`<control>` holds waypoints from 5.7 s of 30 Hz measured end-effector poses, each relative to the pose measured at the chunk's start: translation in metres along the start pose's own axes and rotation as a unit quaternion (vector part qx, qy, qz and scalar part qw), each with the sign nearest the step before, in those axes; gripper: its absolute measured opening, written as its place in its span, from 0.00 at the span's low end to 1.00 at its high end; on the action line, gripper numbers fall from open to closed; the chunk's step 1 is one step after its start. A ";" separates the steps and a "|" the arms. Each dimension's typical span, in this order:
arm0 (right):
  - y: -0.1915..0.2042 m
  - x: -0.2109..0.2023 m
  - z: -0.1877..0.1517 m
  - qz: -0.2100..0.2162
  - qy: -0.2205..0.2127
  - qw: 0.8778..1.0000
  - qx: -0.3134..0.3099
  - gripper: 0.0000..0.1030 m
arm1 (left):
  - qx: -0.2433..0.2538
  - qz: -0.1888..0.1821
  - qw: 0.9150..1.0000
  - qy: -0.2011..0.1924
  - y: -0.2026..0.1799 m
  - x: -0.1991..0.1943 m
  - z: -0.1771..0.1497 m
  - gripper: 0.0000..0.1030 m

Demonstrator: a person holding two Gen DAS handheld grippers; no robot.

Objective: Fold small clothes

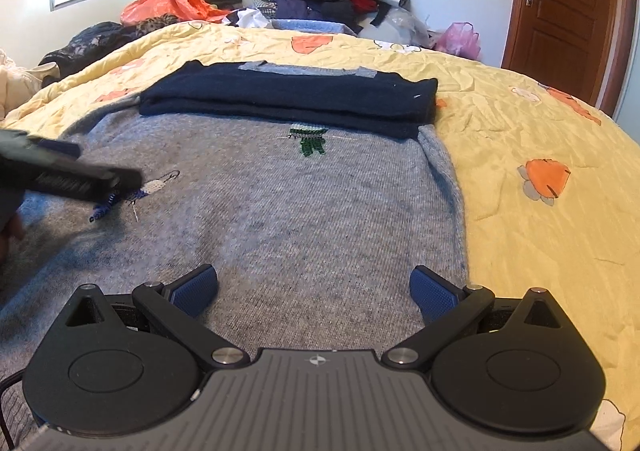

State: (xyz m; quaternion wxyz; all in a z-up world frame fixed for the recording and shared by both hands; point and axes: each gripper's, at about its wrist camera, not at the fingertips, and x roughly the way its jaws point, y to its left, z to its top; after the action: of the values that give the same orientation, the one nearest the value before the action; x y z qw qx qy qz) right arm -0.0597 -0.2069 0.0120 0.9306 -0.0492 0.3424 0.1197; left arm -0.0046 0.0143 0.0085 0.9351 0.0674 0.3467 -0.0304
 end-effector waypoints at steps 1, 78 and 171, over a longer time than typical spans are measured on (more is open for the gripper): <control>0.001 0.000 0.000 -0.001 0.000 1.000 -0.001 1.00 | 0.000 -0.007 1.000 0.002 0.000 -0.005 -0.005 1.00; 0.002 -0.123 -0.068 0.034 0.057 0.998 0.012 1.00 | -0.066 -0.025 0.996 0.048 0.052 -0.135 -0.115 1.00; -0.217 0.135 0.160 0.369 -0.084 0.787 0.487 0.14 | -0.253 -0.254 0.932 -0.057 0.164 0.085 0.182 0.09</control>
State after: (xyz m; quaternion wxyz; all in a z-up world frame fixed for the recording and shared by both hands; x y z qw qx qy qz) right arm 0.1952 -0.3633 0.0482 0.7412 0.5507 0.2679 0.2749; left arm 0.1942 0.1486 0.1071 0.9005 -0.2635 0.2942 -0.1821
